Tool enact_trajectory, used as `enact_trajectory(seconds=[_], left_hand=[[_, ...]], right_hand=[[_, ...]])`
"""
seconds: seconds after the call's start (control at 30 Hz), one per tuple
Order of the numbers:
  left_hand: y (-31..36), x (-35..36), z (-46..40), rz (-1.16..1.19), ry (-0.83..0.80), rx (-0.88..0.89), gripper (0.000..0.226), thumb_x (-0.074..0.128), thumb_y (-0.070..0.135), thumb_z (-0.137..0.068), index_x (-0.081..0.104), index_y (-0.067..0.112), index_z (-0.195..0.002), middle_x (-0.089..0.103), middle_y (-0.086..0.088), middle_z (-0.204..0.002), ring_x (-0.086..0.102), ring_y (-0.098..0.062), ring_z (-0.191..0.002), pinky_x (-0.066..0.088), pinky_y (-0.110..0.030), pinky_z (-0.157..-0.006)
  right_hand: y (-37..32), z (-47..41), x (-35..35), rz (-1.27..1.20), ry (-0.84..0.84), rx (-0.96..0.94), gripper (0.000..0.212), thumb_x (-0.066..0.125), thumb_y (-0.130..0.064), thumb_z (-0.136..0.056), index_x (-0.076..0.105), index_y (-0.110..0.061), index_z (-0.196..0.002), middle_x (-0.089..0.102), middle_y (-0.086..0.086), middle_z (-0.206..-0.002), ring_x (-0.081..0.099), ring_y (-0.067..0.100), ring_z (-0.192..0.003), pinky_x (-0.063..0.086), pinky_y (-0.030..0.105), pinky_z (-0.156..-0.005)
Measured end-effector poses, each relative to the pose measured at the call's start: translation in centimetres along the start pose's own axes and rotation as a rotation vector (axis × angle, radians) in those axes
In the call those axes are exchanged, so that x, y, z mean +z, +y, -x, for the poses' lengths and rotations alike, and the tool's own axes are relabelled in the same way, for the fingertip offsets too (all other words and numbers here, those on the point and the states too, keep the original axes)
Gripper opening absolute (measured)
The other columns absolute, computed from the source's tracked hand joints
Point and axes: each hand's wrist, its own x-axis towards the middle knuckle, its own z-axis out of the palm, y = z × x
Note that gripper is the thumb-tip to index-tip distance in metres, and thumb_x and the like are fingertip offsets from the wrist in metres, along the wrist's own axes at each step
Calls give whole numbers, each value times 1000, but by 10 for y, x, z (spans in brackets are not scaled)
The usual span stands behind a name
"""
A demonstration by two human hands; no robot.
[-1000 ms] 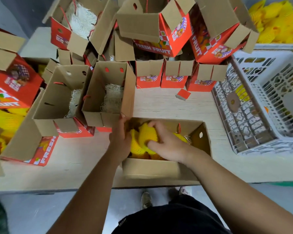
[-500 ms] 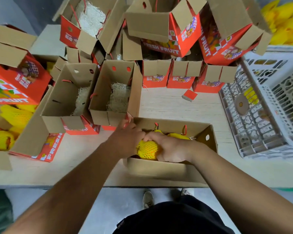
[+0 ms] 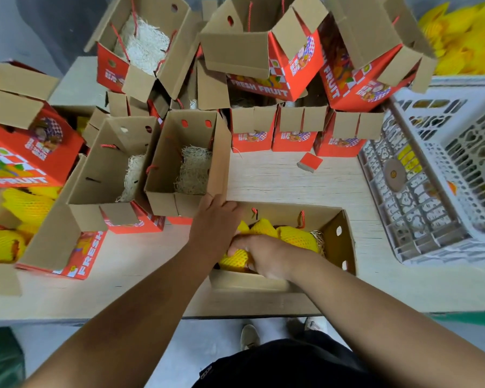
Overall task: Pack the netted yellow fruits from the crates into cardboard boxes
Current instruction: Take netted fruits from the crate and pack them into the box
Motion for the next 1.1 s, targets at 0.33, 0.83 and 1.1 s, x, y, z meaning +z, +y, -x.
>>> enact_trajectory(seconds=[0.33, 0.83, 1.1], left_hand=[[7, 1, 12, 402, -11, -140, 20, 57, 33, -99, 64, 42, -115, 57, 17, -122, 47, -16, -122, 24, -39, -95], [224, -70, -141, 1209, 195, -28, 11, 60, 26, -100, 69, 28, -107, 68, 16, -105, 63, -3, -95, 50, -23, -82], [363, -81, -271, 837, 184, 210, 15, 61, 24, -94, 73, 24, -103, 74, 8, -96, 66, -14, -87, 50, -35, -83]], right_hand=[[0, -5, 3, -125, 83, 92, 11, 60, -6, -97, 70, -8, -103, 74, 9, -107, 68, 25, -104, 52, 32, -93], [191, 148, -117, -483, 1067, 57, 17, 60, -10, -99, 66, -25, -100, 67, -19, -89, 64, 3, -82, 43, 13, -68], [374, 222, -183, -337, 923, 405, 6, 58, -17, -96, 58, -19, -102, 63, 0, -89, 60, 16, -75, 51, 36, -69]])
